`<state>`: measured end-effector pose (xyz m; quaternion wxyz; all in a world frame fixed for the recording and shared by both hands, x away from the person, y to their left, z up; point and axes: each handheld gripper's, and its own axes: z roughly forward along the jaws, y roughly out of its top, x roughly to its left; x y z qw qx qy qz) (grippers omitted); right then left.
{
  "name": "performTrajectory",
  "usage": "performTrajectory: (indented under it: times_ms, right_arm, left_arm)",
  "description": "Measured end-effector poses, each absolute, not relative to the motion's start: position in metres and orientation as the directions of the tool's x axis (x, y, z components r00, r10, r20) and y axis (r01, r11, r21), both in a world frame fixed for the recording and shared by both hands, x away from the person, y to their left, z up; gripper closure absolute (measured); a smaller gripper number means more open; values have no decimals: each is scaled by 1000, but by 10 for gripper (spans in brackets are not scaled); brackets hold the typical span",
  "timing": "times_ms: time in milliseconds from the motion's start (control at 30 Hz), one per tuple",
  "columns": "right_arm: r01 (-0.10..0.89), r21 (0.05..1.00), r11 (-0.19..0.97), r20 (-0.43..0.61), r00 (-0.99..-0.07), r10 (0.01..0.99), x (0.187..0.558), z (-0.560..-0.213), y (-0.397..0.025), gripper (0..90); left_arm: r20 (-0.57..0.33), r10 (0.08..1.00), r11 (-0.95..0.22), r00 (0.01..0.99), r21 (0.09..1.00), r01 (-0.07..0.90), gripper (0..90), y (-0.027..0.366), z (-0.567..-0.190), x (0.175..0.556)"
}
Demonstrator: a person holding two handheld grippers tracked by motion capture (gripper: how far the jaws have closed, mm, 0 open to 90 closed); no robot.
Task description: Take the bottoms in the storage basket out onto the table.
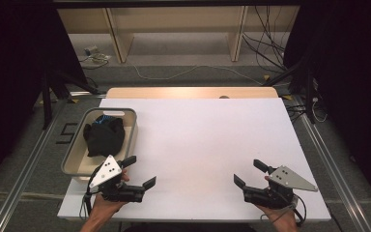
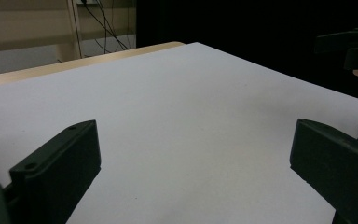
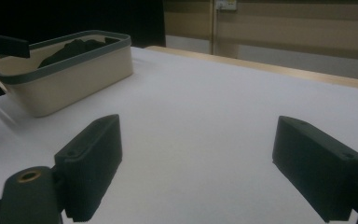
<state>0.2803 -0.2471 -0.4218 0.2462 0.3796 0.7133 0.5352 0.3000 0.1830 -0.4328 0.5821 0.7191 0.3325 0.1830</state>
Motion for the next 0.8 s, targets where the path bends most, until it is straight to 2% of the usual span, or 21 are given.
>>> performTrajectory:
  times_ms: [800]
  right_arm:
    - [277, 952, 131, 58, -583, 811, 282, -423, -248, 174]
  left_arm:
    - [-114, 701, -104, 704, 960, 258, 13, 180, -430, 301]
